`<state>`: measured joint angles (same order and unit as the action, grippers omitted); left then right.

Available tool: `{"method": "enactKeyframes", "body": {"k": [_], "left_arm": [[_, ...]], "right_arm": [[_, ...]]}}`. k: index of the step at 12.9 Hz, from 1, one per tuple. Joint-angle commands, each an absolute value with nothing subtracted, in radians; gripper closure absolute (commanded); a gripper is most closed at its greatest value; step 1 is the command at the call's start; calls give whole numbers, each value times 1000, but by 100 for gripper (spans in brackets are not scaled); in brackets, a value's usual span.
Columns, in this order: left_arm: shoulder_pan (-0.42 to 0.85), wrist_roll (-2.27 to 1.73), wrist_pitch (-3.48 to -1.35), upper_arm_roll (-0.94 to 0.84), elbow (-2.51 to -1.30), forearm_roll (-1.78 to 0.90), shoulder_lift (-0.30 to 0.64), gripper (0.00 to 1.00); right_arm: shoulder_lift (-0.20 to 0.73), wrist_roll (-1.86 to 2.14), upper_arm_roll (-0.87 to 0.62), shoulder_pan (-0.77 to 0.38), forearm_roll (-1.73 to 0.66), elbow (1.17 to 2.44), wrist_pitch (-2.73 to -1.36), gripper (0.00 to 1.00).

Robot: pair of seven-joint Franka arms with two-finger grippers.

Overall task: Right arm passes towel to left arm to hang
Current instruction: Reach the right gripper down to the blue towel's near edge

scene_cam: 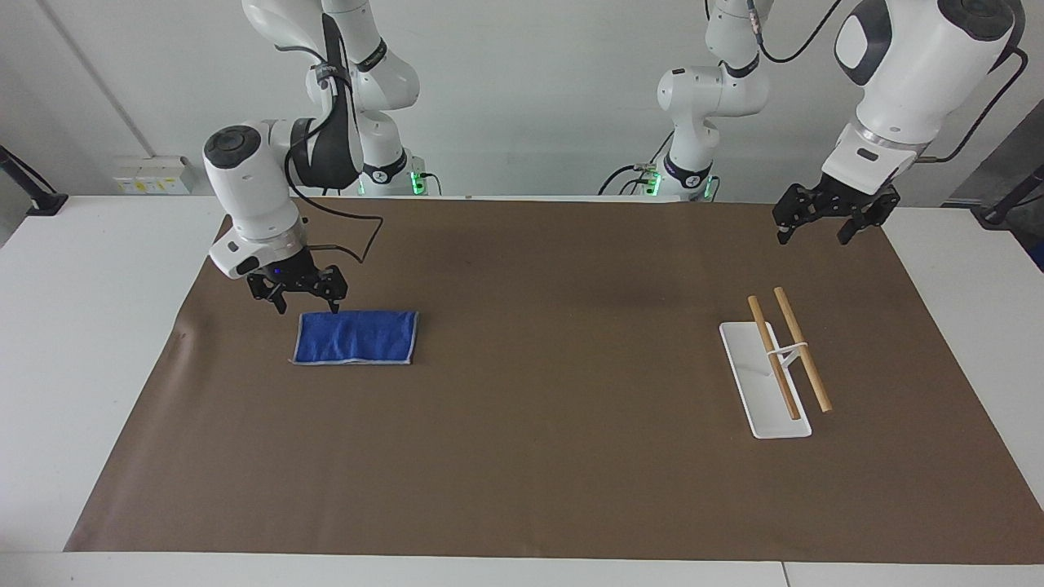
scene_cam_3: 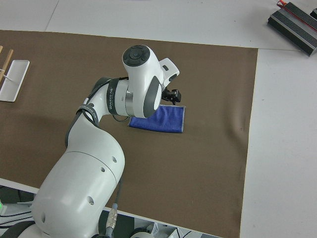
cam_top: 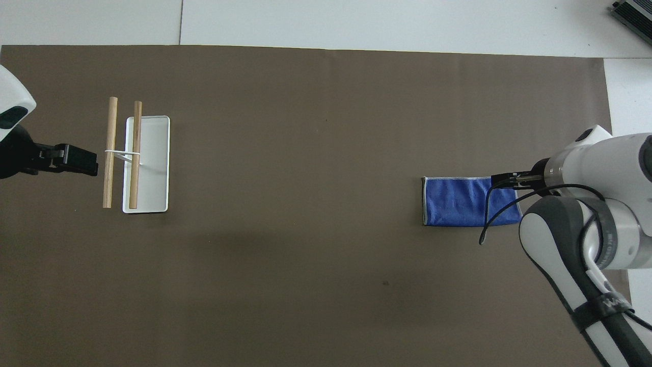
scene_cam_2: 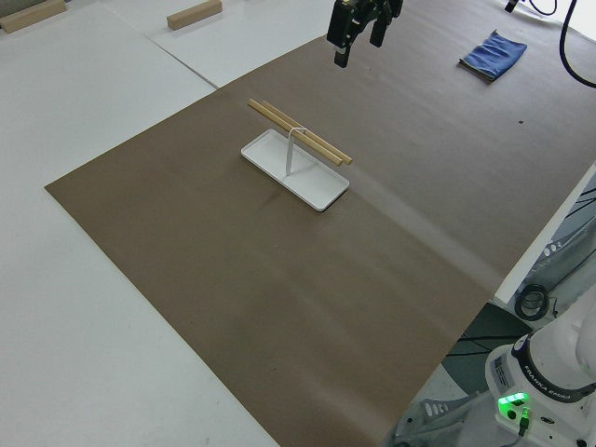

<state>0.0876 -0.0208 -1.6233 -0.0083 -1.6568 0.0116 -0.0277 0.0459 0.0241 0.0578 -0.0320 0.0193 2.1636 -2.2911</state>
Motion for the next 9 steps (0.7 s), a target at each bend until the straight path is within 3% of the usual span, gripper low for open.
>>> {"method": "enactKeyframes", "body": {"k": [1, 4, 9], "left_arm": [[91, -18, -1629, -5, -1700, 21, -66, 0], [91, -18, -1631, -5, -1701, 21, -66, 0], [91, -18, -1634, -5, -1703, 21, -66, 0]], "right_arm": [[87, 78, 52, -26, -38, 2229, -2399, 0], [100, 109, 52, -25, -60, 2293, -2494, 0], [143, 124, 52, -26, -66, 2304, -2539, 0]]}}
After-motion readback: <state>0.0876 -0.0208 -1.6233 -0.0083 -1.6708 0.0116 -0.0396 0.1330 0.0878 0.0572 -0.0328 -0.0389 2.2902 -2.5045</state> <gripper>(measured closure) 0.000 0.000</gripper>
